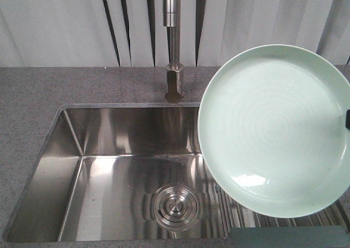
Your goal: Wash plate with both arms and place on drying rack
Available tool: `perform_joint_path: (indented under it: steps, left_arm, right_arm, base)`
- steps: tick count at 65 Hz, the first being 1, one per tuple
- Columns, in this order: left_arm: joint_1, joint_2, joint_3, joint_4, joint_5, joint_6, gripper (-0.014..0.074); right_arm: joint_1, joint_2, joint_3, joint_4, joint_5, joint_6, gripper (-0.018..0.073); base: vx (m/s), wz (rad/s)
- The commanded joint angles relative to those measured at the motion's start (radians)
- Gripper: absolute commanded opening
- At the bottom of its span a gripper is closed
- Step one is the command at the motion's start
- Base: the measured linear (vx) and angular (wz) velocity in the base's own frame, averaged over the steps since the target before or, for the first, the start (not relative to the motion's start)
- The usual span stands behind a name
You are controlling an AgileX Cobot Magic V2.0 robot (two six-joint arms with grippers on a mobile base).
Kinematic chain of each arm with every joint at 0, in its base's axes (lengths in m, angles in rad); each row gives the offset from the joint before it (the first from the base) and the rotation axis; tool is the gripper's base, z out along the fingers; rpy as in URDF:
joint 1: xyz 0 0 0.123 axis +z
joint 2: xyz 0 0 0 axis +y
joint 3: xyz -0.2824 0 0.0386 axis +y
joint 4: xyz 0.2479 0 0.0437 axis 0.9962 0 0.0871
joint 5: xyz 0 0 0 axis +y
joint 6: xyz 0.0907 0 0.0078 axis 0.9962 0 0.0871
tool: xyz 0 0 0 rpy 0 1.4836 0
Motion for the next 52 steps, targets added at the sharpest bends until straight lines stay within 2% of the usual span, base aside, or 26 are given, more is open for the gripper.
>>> perform_joint_path:
  steps: [1, 52]
  left_arm:
    - [-0.005, -0.015, 0.017, -0.008, -0.075, -0.001, -0.0006]
    - [-0.005, -0.015, 0.017, -0.008, -0.075, -0.001, -0.0006]
  right_arm:
    - [-0.005, -0.004, -0.024, 0.056, -0.041, -0.004, -0.0011]
    - [-0.005, -0.004, -0.024, 0.056, -0.041, -0.004, -0.0011]
  base:
    - [0.02, 0.01]
    - [0.01, 0.01]
